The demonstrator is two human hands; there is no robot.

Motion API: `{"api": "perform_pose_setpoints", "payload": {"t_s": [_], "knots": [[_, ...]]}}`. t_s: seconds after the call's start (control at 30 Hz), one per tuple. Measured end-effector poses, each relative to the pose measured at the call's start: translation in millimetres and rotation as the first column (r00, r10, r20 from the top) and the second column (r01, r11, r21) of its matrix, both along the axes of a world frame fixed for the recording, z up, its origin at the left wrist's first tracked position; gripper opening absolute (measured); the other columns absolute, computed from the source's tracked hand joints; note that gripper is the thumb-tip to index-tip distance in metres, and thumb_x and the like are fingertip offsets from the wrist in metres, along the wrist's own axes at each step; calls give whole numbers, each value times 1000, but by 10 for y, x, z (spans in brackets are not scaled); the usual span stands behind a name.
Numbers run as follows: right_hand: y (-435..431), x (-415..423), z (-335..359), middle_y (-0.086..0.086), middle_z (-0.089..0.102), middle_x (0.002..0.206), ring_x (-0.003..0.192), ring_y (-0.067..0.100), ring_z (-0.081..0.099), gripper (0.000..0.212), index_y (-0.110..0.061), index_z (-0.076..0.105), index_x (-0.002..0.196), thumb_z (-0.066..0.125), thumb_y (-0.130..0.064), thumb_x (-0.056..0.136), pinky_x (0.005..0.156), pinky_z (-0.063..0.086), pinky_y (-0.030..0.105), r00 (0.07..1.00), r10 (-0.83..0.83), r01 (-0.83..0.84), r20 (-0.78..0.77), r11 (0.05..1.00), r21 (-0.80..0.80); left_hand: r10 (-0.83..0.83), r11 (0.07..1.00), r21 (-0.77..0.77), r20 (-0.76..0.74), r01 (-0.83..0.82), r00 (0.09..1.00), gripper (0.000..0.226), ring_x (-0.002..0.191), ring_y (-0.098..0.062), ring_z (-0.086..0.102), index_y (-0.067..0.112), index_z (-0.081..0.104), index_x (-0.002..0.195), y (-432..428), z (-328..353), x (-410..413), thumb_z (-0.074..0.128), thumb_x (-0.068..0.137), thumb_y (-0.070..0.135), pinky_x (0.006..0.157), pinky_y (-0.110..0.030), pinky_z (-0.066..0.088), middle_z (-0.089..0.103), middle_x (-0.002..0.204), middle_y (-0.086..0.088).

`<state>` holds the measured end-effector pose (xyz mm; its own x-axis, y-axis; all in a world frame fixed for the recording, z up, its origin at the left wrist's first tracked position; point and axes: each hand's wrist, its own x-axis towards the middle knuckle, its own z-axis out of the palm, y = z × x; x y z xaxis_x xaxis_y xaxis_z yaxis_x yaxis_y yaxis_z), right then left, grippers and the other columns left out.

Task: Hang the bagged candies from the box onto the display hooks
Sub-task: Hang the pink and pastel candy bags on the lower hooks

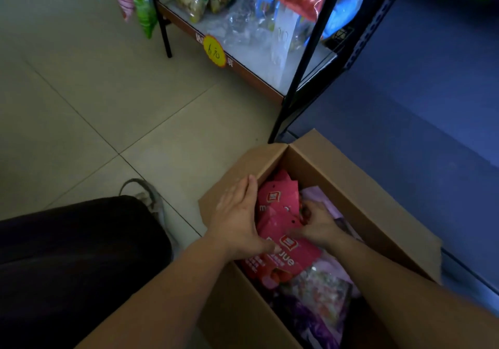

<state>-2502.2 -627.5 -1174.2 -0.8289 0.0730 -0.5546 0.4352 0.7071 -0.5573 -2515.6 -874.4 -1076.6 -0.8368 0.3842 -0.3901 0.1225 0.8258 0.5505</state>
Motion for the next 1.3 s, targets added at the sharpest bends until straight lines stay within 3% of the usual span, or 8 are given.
{"api": "perform_pose_setpoints", "payload": {"t_s": [0.23, 0.33, 0.53, 0.7, 0.93, 1.07, 1.13, 1.3], "knots": [[-217, 271, 274, -9, 55, 89, 81, 15, 56, 36, -20, 52, 104, 78, -4, 84, 63, 47, 24, 994, -104, 104, -29, 995, 4, -17, 1000, 4, 35, 17, 999, 157, 154, -18, -19, 27, -25, 156, -4, 31, -13, 89, 54, 63, 119, -32, -14, -20, 168, 5], [-200, 401, 316, 1, 67, 88, 80, 23, 67, 25, -15, 62, 93, 70, 7, 84, 65, 59, 33, 978, -197, 191, -74, 978, -84, -31, 1000, -2, 39, 31, 999, 154, 153, -16, -22, 24, -24, 156, -5, 11, -2, 88, 57, 62, 125, -36, -10, -22, 168, 4], [-72, 624, 801, -3, 75, 74, 67, 5, 72, 31, -14, 69, 84, 70, 17, 82, 59, 55, 21, 928, -366, 330, -66, 893, -305, -19, 994, 105, -115, 31, 993, 108, 156, -16, 4, 17, 12, 161, 170, 184, 202, 77, 79, 46, 126, -31, 10, 6, 170, 0], [210, 735, 1293, 0, 76, 75, 69, 14, 72, 27, -6, 67, 88, 65, 21, 84, 60, 56, 25, 927, -374, 334, 2, 825, -456, 108, 863, 445, 299, -239, 948, 85, 125, -5, 57, 39, 46, 140, 547, 124, 382, 89, 67, 41, 108, -39, 50, 59, 135, 16], [439, 1091, 1400, 15, 72, 91, 78, 25, 72, 28, -6, 60, 100, 69, 15, 84, 70, 60, 38, 917, -389, 384, 87, 803, -456, 165, 807, 460, 427, -370, 889, 41, 81, -4, 73, 28, 66, 100, 818, -29, 592, 91, 69, 23, 83, -38, 62, 75, 89, 6], [536, 1322, 1254, 16, 76, 109, 96, 36, 76, 85, -41, 45, 137, 85, 0, 75, 81, 62, 52, 890, -418, 453, 182, 765, -458, 161, 749, 494, 511, -442, 844, 62, 60, -4, 68, 35, 56, 115, 954, -110, 665, 90, 70, 8, 59, -25, 55, 66, 69, 5], [597, 1350, 1239, 9, 77, 115, 105, 31, 75, 101, -52, 34, 145, 86, -1, 75, 85, 61, 49, 910, -371, 414, 186, 779, -471, 95, 733, 513, 572, -446, 814, 67, 63, -10, 72, 34, 55, 122, 1050, -139, 639, 87, 72, 2, 58, -24, 56, 69, 68, 3], [743, 1387, 1394, -4, 75, 92, 82, -1, 74, 72, -40, 53, 132, 71, 12, 86, 68, 58, 19, 949, -261, 310, 176, 873, -377, -41, 844, 457, 579, -282, 814, 40, 79, -13, 71, 37, 62, 108, 1333, -175, 632, 82, 82, 14, 73, -23, 61, 71, 90, -3]]}}
